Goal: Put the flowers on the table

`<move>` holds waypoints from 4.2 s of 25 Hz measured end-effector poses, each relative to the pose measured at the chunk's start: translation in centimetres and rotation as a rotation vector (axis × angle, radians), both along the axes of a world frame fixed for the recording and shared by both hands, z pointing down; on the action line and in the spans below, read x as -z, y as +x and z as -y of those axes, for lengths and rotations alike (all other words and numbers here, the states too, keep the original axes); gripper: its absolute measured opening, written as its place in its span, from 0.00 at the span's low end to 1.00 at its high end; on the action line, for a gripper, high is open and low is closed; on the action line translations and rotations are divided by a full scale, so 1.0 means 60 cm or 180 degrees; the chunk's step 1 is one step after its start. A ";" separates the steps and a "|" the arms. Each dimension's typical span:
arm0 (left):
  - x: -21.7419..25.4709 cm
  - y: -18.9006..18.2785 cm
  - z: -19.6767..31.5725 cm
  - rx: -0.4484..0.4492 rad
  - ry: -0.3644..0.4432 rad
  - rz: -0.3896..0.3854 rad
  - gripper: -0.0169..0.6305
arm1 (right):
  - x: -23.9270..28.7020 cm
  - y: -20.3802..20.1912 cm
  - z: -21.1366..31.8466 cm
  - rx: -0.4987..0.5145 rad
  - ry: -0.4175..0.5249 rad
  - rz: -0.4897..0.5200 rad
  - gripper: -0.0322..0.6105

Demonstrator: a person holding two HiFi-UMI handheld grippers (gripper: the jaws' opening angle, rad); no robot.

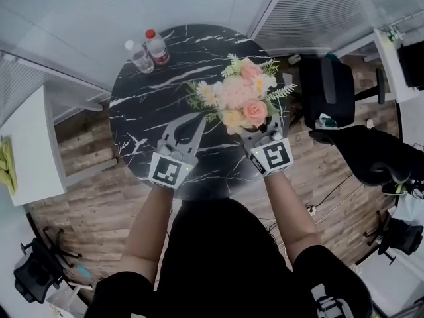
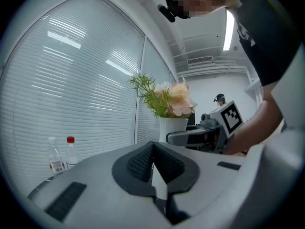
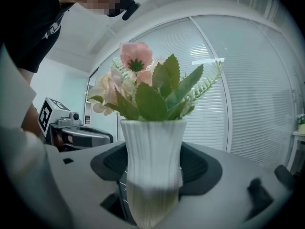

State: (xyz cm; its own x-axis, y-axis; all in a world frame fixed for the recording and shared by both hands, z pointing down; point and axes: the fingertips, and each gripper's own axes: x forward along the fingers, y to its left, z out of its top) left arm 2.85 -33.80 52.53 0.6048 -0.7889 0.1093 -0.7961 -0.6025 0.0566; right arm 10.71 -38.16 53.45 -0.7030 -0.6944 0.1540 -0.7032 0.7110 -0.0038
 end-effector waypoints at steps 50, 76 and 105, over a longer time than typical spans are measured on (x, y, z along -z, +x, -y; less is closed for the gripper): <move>-0.143 -0.048 0.075 0.0080 -0.0309 -0.0262 0.05 | -0.178 -0.062 0.094 -0.0014 -0.0219 -0.0167 0.57; 0.026 -0.012 -0.067 0.0149 -0.0249 -0.0066 0.05 | 0.000 0.028 -0.108 0.0196 -0.0549 0.0162 0.57; 0.260 0.093 -0.240 -0.0317 -0.0071 -0.0221 0.05 | 0.278 0.043 -0.290 0.0870 -0.0047 0.0498 0.08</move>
State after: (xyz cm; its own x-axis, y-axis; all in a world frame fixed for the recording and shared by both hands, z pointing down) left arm 8.44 -19.42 36.95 0.6867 -0.7224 0.0813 -0.7261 -0.6764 0.1237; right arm 13.29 -20.77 36.80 -0.8793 -0.4748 0.0377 -0.4759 0.8727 -0.1086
